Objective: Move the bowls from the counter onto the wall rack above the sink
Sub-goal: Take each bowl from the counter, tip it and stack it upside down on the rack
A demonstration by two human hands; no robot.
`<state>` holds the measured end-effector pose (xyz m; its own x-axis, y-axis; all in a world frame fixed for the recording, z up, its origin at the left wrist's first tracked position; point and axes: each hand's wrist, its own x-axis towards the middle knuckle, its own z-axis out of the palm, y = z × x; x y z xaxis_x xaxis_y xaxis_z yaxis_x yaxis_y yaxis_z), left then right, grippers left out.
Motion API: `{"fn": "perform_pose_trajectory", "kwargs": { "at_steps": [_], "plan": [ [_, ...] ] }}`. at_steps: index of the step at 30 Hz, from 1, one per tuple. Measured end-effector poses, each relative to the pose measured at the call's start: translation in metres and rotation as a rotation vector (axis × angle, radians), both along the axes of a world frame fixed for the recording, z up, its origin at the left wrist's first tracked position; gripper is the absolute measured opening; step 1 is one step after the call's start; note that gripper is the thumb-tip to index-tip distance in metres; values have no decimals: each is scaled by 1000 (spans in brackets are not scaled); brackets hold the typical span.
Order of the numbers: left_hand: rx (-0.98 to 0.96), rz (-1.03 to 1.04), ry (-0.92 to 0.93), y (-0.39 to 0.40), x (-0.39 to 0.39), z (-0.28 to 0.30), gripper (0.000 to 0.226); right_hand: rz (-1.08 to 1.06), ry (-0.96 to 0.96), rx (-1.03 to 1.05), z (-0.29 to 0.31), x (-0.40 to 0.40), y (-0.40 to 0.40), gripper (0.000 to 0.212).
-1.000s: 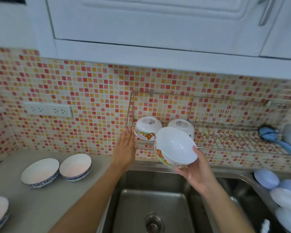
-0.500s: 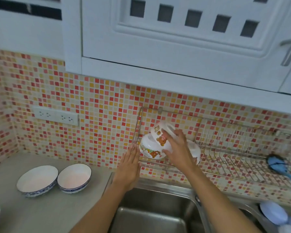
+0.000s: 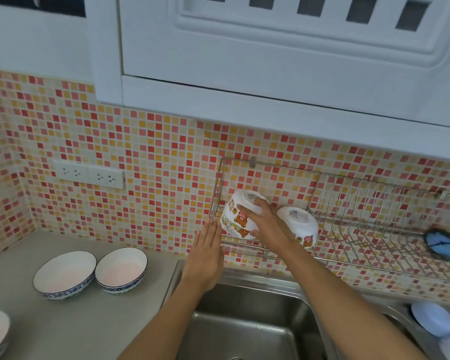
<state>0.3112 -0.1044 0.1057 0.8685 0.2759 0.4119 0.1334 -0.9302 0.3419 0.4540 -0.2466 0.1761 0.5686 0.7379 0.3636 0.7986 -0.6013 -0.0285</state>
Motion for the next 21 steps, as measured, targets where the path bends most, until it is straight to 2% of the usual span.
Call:
{"fn": "perform_pose_trajectory", "kwargs": {
  "at_steps": [3,6,8,11,13,15,19,21],
  "plan": [
    [3,-4,59,-4,-6,-23,56,8,163,-43,-27,-1,1,78],
    [-12,4,40,-3,-3,-19,55,49,136,-62,-22,0,4,82],
    [-6,4,33,0,2,-14,56,86,124,-58,-19,4,5,74],
    [0,4,39,2,4,-8,62,21,205,168,-23,-4,3,62],
    [29,5,59,0,2,-4,71,-103,255,349,-30,-10,-5,59],
    [75,20,62,-2,3,1,71,-189,246,415,-38,-15,-12,55],
    [173,-55,0,-10,23,22,56,-231,151,225,-42,-23,-18,53],
    [167,-117,45,-10,38,31,55,-237,144,132,-41,-24,-16,56]
  ]
}}
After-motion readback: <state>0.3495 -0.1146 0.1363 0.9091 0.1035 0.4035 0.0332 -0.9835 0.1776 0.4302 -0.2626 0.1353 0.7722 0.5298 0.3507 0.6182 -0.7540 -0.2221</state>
